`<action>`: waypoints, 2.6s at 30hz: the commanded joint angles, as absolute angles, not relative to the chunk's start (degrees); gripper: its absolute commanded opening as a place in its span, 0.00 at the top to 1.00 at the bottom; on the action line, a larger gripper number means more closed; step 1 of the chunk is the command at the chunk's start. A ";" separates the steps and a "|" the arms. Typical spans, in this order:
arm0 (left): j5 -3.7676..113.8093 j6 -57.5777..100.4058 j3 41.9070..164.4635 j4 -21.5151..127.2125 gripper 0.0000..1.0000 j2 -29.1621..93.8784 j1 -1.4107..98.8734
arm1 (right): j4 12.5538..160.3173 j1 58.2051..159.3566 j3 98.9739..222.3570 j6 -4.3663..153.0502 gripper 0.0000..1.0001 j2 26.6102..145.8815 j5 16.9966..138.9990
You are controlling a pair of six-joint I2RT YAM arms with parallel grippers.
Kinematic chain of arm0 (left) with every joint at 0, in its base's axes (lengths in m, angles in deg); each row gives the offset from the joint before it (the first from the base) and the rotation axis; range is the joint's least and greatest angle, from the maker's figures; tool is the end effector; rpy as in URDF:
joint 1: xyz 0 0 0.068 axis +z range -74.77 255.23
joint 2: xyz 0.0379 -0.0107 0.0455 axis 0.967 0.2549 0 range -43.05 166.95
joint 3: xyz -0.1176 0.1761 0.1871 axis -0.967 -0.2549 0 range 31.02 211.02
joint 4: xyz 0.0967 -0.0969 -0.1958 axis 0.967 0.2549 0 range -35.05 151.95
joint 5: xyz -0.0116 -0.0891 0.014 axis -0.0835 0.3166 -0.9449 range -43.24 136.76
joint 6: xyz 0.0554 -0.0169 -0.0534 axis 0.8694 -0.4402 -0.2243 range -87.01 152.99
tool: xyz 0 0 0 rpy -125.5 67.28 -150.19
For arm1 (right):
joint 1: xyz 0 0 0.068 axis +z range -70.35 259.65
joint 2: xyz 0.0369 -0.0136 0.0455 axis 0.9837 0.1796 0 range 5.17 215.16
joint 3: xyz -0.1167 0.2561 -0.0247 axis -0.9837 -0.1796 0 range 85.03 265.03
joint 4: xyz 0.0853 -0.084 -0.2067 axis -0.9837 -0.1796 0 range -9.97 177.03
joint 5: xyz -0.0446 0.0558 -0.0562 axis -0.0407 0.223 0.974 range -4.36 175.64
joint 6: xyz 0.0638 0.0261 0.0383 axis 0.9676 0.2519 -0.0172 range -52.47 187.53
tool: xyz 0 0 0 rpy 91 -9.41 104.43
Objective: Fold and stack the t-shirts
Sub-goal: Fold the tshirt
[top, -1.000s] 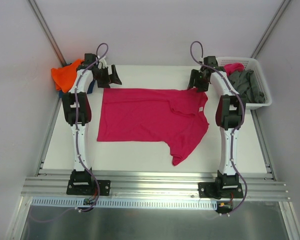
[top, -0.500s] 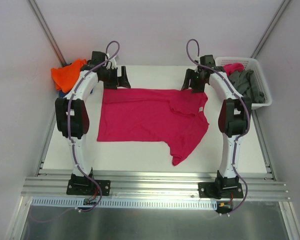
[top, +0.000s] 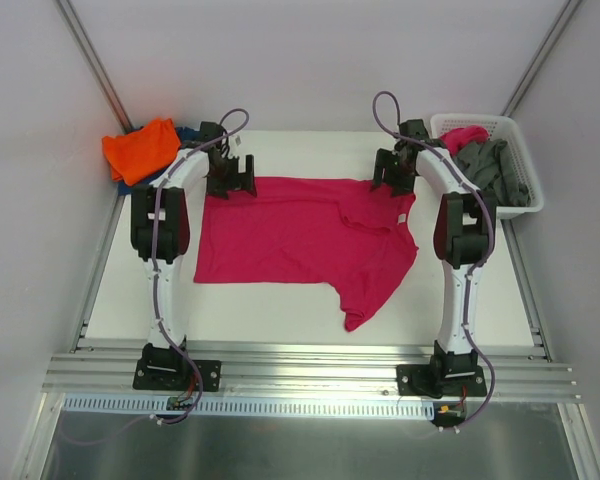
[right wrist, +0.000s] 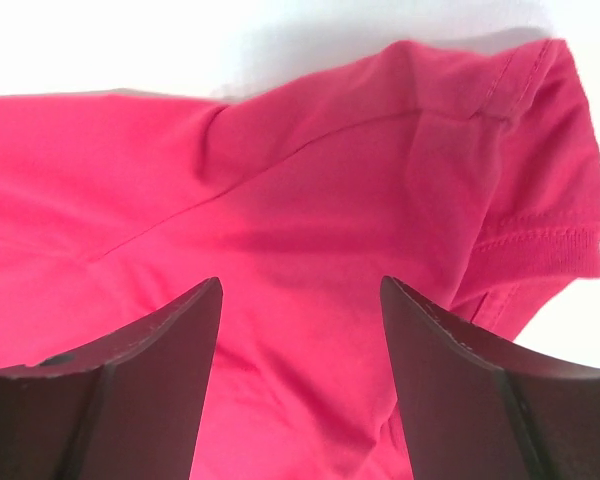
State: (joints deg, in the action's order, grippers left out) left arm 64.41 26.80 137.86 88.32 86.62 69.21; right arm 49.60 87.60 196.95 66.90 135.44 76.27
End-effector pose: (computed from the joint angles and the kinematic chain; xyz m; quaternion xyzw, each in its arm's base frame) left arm 0.4939 -0.0727 0.1791 0.0432 0.9455 -0.1765 0.2701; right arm 0.4982 0.0807 0.1936 -0.0951 0.9481 0.0966 0.2875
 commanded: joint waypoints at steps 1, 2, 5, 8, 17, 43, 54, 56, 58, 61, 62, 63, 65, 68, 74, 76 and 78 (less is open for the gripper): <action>63.63 27.81 141.75 88.44 0.01 88.78 68.64 | 48.89 86.86 199.90 66.56 0.31 136.56 77.99; 63.55 27.90 142.98 88.53 0.01 89.31 68.64 | 48.97 86.77 199.99 66.47 0.31 136.74 78.08; 63.55 27.63 145.88 88.53 0.01 91.42 68.55 | 49.15 86.16 200.69 66.38 0.31 137.88 78.87; 63.81 27.55 148.52 88.53 0.01 92.74 68.55 | 49.41 85.98 202.62 66.21 0.30 139.54 79.40; 63.37 27.19 151.34 88.18 0.01 93.89 68.38 | 50.11 85.98 208.69 66.82 0.28 143.33 80.28; 65.13 25.52 145.72 88.44 0.01 88.61 67.32 | 50.03 89.23 203.51 73.59 0.27 138.23 71.93; 66.98 24.65 149.48 89.05 0.01 92.39 67.85 | 48.62 89.24 205.69 71.49 0.26 143.50 75.79; 66.97 24.56 150.19 89.05 0.01 92.74 68.02 | 48.53 88.45 207.28 70.69 0.26 144.55 77.55; 66.71 24.64 151.33 89.05 0.01 93.01 68.37 | 48.62 87.83 209.48 69.99 0.25 145.00 79.38; 66.71 24.64 152.57 88.97 0.01 93.36 68.73 | 49.15 86.69 211.06 69.20 0.25 145.44 81.06; 66.54 24.56 152.92 88.97 0.01 93.45 68.81 | 49.24 86.16 211.41 68.76 0.25 145.61 81.33; 66.53 24.56 153.53 88.97 0.01 93.53 68.81 | 49.32 85.81 211.68 68.84 0.25 145.88 81.59; 66.53 24.64 154.06 88.97 0.01 93.88 68.90 | 49.76 85.19 212.65 69.28 0.24 146.05 81.25; 67.59 24.64 155.73 88.97 0.01 95.11 68.90 | 50.12 85.37 214.31 68.85 0.24 146.67 80.98; 68.03 24.82 158.63 88.97 0.01 97.40 68.99 | 51.26 85.45 216.60 68.85 0.24 147.72 81.86; 67.07 25.17 159.42 88.53 0.01 97.05 68.90 | 51.96 85.54 216.95 67.97 0.24 147.03 81.68; 66.01 25.52 160.04 87.83 0.01 96.00 68.90 | 52.84 85.54 217.48 67.97 0.25 146.15 81.68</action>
State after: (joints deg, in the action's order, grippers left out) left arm 66.64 25.09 156.46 88.27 97.50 68.55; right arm 50.58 85.22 214.15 69.11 147.71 80.54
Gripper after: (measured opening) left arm 0.992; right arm 0.756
